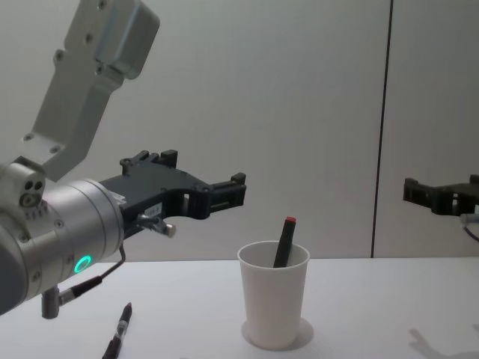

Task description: Place the pen into the pen holder.

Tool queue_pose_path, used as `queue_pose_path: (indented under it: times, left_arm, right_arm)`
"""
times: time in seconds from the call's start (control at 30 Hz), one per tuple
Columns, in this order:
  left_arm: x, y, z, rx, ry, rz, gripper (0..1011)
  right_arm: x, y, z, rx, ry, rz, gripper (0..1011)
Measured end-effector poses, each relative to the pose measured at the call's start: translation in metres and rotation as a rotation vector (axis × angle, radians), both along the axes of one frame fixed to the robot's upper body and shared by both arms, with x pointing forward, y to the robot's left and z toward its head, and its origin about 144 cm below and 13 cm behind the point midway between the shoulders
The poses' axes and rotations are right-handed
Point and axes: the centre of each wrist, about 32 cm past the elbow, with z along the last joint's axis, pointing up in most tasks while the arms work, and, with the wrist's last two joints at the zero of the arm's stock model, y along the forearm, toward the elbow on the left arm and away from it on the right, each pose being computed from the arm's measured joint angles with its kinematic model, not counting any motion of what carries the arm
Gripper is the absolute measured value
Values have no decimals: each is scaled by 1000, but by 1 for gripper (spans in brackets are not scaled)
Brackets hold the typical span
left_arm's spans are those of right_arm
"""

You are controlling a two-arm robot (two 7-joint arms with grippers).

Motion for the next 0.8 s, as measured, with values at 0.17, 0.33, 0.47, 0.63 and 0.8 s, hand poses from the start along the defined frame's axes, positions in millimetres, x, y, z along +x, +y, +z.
queue_pose_path:
  times: [0.17,0.33,0.47,0.63,0.8]
  left_arm:
    - [0,1,0,-7,9,4,1004]
    - [1,3,-2,-27,28,18,1004]
    - [2,4,-4,-44,42,28,1004]
    - [6,9,-10,-85,78,48,1004]
    - [10,13,-13,-113,114,66,1004]
  right_arm:
    - [-1,-1,-1,-1,3,-1,1001]
    - [-1,-2,-1,-2,6,-2,1001]
    - [-2,-2,-1,-3,7,-2,1001]
    - [-2,-3,-2,-3,9,-3,1001]
    - [-2,-3,-2,-4,9,-3,1001]
